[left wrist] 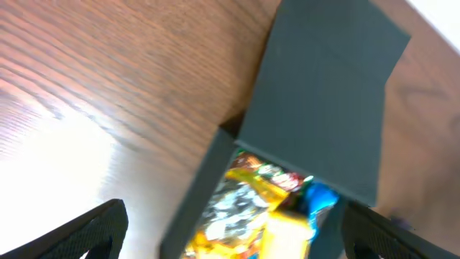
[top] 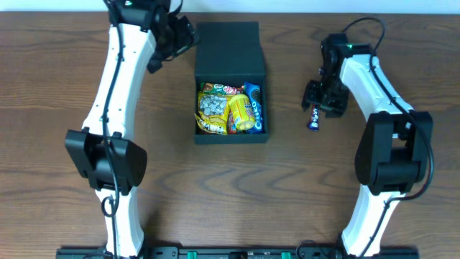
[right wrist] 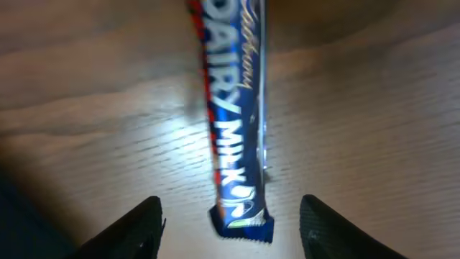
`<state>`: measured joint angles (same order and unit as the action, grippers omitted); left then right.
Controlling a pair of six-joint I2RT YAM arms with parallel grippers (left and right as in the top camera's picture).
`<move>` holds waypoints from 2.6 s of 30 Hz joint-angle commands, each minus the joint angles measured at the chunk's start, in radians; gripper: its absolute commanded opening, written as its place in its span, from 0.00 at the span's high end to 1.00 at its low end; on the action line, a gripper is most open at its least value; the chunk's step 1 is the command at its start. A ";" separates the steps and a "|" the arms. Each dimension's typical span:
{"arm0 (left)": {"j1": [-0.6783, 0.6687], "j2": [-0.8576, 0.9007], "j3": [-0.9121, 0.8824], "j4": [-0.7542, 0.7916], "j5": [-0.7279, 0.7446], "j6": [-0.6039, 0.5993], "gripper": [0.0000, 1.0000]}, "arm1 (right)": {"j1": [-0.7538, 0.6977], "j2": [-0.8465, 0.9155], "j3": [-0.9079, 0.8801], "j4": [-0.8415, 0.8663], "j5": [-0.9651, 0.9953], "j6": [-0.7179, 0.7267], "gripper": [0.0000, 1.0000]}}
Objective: Pack container
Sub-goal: 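Grasp and lift the blue Dairy Milk bar with the right gripper, then lower the Dairy Milk bar into the box's right side and release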
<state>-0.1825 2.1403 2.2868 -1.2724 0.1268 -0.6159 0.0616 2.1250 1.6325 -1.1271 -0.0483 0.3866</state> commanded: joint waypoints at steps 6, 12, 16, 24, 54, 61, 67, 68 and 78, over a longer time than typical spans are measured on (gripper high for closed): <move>0.040 -0.011 0.016 -0.046 -0.007 0.195 0.05 | 0.014 0.000 -0.119 0.101 -0.020 0.028 0.45; 0.040 -0.010 0.016 -0.044 -0.007 0.195 0.05 | 0.032 0.003 -0.155 0.156 -0.019 0.027 0.58; 0.040 -0.010 0.016 -0.044 -0.007 0.213 0.05 | 0.031 0.003 -0.156 0.167 -0.018 0.027 0.71; 0.040 -0.011 0.016 -0.054 -0.102 0.220 0.05 | 0.030 0.003 -0.060 0.077 -0.008 -0.020 0.89; 0.040 -0.010 0.016 -0.084 -0.185 0.227 0.05 | 0.428 -0.047 0.304 -0.271 -0.056 -0.039 0.27; 0.040 -0.010 0.016 -0.084 -0.186 0.217 0.05 | 0.426 -0.047 0.304 -0.244 -0.056 -0.039 0.01; 0.040 -0.010 0.016 -0.082 -0.187 0.181 0.09 | 0.370 -0.047 0.305 -0.197 -0.053 -0.039 0.01; 0.040 -0.009 0.015 -0.074 -0.190 0.181 0.40 | 0.345 -0.047 0.305 -0.180 -0.054 -0.039 0.04; 0.040 -0.002 -0.107 0.037 -0.242 0.087 0.94 | 0.082 -0.041 0.302 -0.074 -0.156 -0.125 0.98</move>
<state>-0.1455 2.1399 2.2314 -1.2472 -0.1047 -0.4801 0.1692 2.0949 1.9415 -1.2076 -0.1375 0.3248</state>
